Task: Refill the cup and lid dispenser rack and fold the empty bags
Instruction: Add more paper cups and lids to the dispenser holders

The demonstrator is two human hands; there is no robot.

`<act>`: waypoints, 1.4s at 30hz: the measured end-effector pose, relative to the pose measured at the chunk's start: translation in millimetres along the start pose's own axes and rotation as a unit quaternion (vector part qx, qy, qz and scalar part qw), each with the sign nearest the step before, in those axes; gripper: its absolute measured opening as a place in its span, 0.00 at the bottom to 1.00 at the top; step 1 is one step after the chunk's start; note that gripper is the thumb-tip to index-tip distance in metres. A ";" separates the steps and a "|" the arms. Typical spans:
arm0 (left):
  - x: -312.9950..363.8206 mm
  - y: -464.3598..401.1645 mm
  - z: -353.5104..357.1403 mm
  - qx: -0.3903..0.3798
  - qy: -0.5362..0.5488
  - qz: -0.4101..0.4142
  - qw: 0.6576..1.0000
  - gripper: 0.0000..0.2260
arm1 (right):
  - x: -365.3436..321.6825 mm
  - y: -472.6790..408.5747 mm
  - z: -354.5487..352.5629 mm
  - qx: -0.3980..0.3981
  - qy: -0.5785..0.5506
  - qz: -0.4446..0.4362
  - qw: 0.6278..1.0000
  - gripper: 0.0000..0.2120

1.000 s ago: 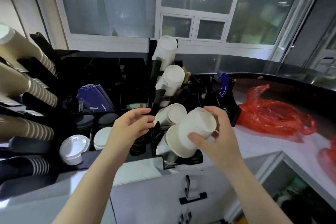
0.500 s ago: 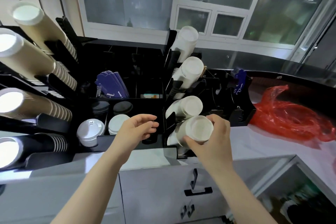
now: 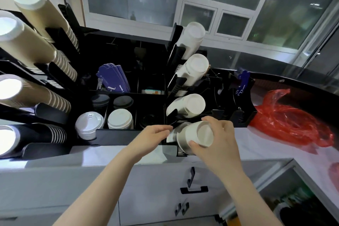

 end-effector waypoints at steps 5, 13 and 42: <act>11.7 -6.7 22.0 -0.053 0.026 0.020 0.998 0.14 | -0.2 -2.2 -0.7 -0.010 -0.006 0.010 1.000 0.33; 10.9 -16.8 33.6 -0.012 -0.024 0.035 0.999 0.13 | 7.8 -0.9 -7.8 0.042 -0.041 0.016 0.998 0.32; -33.4 -0.7 -18.4 0.083 -0.038 -0.011 0.996 0.12 | 14.9 -25.8 48.6 -0.096 0.159 0.025 0.982 0.28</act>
Point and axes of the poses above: each hand's wrist, its own y-axis away from the middle knuckle, its own z-axis out of the palm, x = y × z, the point moved 4 cm from there along -y, towards the middle knuckle, and after that the axes turned 13 degrees about -y, right-handed, at the moved point
